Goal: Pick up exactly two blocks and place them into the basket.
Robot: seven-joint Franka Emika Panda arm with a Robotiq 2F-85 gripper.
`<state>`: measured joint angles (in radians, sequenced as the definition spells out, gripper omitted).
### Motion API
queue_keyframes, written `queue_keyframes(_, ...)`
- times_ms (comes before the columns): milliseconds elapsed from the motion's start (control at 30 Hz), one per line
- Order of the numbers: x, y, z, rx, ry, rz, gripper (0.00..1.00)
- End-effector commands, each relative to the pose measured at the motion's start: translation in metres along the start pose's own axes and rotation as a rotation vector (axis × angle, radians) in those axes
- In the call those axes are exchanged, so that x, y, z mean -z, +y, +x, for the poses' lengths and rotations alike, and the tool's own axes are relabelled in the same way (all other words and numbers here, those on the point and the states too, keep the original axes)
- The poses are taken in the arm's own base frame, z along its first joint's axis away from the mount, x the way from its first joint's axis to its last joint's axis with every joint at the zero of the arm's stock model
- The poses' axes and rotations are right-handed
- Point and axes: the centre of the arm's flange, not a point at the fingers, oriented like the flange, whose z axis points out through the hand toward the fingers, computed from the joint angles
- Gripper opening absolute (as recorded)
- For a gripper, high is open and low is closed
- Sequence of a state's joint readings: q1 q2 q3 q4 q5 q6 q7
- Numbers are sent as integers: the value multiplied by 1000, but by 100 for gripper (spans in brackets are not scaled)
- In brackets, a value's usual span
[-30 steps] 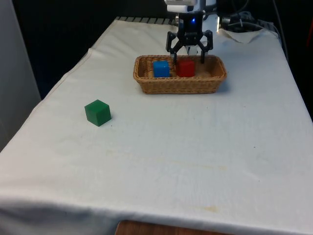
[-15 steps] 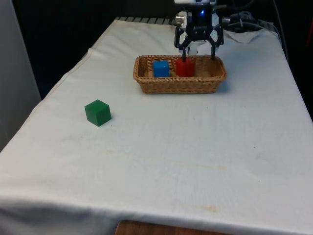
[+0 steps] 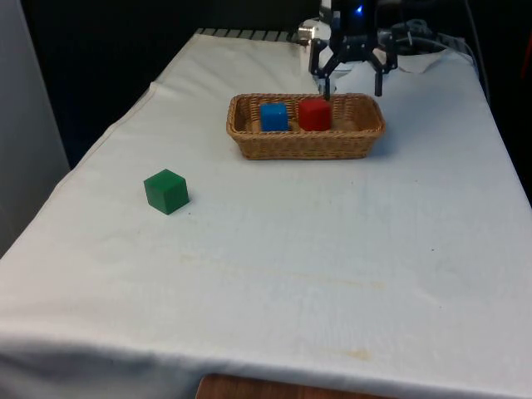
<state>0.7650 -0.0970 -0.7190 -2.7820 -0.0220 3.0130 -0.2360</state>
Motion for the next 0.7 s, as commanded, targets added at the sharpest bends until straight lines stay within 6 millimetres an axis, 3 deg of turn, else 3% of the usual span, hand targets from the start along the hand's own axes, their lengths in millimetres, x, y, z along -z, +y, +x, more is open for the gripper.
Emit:
queue_keyframes(0,1,3,8,-6,-5,-12,100)
queue_keyframes(667,23,-14,35,-48,57,22,100)
